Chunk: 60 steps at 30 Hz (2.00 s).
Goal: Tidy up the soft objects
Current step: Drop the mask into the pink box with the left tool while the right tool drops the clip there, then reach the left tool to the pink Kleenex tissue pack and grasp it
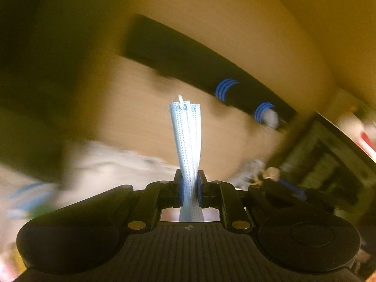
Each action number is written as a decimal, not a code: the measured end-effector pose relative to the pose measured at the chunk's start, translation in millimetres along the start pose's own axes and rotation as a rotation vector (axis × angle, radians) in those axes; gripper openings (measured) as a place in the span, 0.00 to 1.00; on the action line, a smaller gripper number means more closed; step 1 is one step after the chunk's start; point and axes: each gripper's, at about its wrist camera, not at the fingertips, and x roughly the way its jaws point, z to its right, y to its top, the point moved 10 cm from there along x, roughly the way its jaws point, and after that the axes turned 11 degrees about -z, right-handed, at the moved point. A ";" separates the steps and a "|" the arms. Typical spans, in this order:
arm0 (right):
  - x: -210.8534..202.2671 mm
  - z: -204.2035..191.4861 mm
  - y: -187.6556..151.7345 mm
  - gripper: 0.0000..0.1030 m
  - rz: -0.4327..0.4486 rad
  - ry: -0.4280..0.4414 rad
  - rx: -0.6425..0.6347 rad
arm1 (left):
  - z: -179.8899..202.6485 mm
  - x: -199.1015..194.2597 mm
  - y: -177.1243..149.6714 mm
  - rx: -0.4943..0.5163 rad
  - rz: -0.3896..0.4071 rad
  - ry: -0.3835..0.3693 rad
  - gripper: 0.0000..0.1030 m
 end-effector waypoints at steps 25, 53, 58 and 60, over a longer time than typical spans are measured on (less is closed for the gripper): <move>39.8 112.0 -160.6 0.51 -0.352 -0.071 0.267 | 5.4 164.3 -73.0 -0.192 -0.212 -0.067 0.23; 37.9 -139.5 -178.3 0.76 -0.380 0.273 -0.167 | -212.3 -102.0 -177.3 -0.518 0.041 0.388 0.23; 35.5 -135.0 -189.0 0.76 -0.412 0.256 -0.145 | -204.7 -77.7 -183.0 -0.476 -0.026 0.382 0.23; 36.1 -129.4 -191.1 0.76 -0.418 0.239 -0.137 | -201.3 -64.3 -182.3 -0.421 -0.064 0.449 0.23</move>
